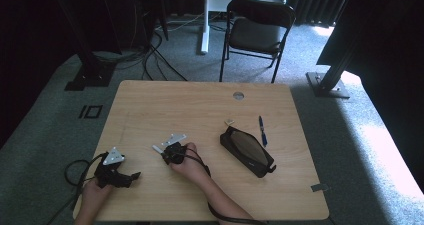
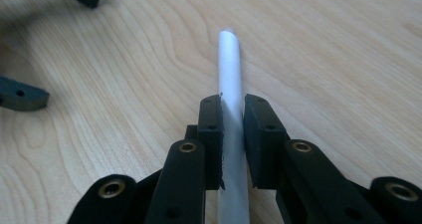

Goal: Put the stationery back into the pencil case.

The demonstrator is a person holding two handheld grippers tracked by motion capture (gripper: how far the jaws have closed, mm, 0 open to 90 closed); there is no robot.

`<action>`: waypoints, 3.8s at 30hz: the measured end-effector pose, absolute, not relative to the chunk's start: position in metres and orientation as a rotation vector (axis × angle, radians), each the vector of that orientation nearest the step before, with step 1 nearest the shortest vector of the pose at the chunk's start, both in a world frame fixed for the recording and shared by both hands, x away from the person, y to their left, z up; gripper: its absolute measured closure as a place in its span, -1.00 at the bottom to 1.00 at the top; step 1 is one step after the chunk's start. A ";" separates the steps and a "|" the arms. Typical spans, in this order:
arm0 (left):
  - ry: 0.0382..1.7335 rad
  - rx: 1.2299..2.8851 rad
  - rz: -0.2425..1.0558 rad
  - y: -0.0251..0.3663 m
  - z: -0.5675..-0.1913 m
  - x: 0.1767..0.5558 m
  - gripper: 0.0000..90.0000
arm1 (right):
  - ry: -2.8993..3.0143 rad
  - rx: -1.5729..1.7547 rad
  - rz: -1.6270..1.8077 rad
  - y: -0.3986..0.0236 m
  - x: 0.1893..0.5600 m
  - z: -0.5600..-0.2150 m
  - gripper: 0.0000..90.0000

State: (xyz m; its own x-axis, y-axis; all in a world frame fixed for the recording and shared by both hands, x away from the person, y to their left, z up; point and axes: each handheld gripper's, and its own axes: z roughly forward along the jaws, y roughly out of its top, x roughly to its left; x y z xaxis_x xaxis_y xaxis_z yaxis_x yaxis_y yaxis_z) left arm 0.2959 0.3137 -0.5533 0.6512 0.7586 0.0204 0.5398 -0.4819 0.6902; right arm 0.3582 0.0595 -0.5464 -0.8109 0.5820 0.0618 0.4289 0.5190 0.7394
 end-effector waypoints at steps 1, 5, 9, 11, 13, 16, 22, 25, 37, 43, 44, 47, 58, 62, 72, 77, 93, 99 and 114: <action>1.003 2.206 0.428 0.314 -0.553 0.296 -0.95 | 2.561 0.875 1.178 0.058 0.358 -0.545 0.75; 1.002 2.207 0.429 0.314 -0.553 0.296 -0.95 | 2.549 0.867 1.199 0.051 0.358 -0.534 0.75; 1.001 2.207 0.429 0.314 -0.553 0.296 -0.95 | 2.543 0.847 1.218 0.046 0.357 -0.523 0.75; 1.002 2.205 0.429 0.314 -0.553 0.296 -0.95 | 2.549 0.857 1.232 0.043 0.356 -0.518 0.75; 1.003 2.204 0.429 0.314 -0.553 0.296 -0.95 | 2.554 0.856 1.227 0.040 0.355 -0.513 0.75; 1.002 2.205 0.429 0.314 -0.553 0.296 -0.95 | 2.540 0.839 1.238 0.036 0.354 -0.506 0.75; 1.002 2.205 0.429 0.314 -0.553 0.296 -0.95 | 2.523 0.811 1.261 0.027 0.351 -0.492 0.75; 1.002 2.206 0.429 0.314 -0.553 0.296 -0.95 | 2.512 0.797 1.256 0.018 0.348 -0.481 0.75; 1.002 2.205 0.429 0.314 -0.553 0.296 -0.95 | 2.470 0.807 1.275 -0.017 0.341 -0.450 0.75; 1.002 2.205 0.428 0.314 -0.553 0.296 -0.95 | 2.457 0.814 1.254 -0.032 0.341 -0.444 0.75; 1.003 2.206 0.429 0.314 -0.553 0.296 -0.95 | 2.455 0.818 1.257 -0.035 0.341 -0.444 0.75; 1.002 2.205 0.428 0.314 -0.553 0.296 -0.95 | 2.447 0.821 1.255 -0.042 0.342 -0.442 0.75; 1.002 2.205 0.429 0.314 -0.553 0.296 -0.95 | 2.390 0.871 1.226 -0.085 0.347 -0.429 0.75; 1.002 2.205 0.429 0.314 -0.553 0.296 -0.95 | 2.384 0.876 1.224 -0.095 0.347 -0.428 0.75; 1.002 2.205 0.429 0.314 -0.553 0.296 -0.95 | 2.358 0.916 1.198 -0.131 0.348 -0.426 0.75; 1.002 2.205 0.429 0.314 -0.553 0.296 -0.95 | 2.342 0.947 1.179 -0.147 0.350 -0.429 0.75; 1.003 2.206 0.428 0.314 -0.553 0.296 -0.95 | 2.356 1.027 1.065 -0.183 0.355 -0.449 0.75; 1.008 2.204 0.429 0.314 -0.553 0.296 -0.95 | 2.385 1.038 1.019 -0.191 0.356 -0.457 0.75; 1.011 2.202 0.429 0.314 -0.553 0.296 -0.95 | 2.446 1.065 0.947 -0.191 0.361 -0.476 0.75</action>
State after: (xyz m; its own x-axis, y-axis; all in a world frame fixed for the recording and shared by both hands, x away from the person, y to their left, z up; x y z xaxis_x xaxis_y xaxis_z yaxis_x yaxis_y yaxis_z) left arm 0.2960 0.3137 -0.5533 0.6461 0.7630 0.0190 0.5435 -0.4774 0.6904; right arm 0.3611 -0.1915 -0.4759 -0.6758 0.7368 -0.0189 0.5318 0.5053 0.6796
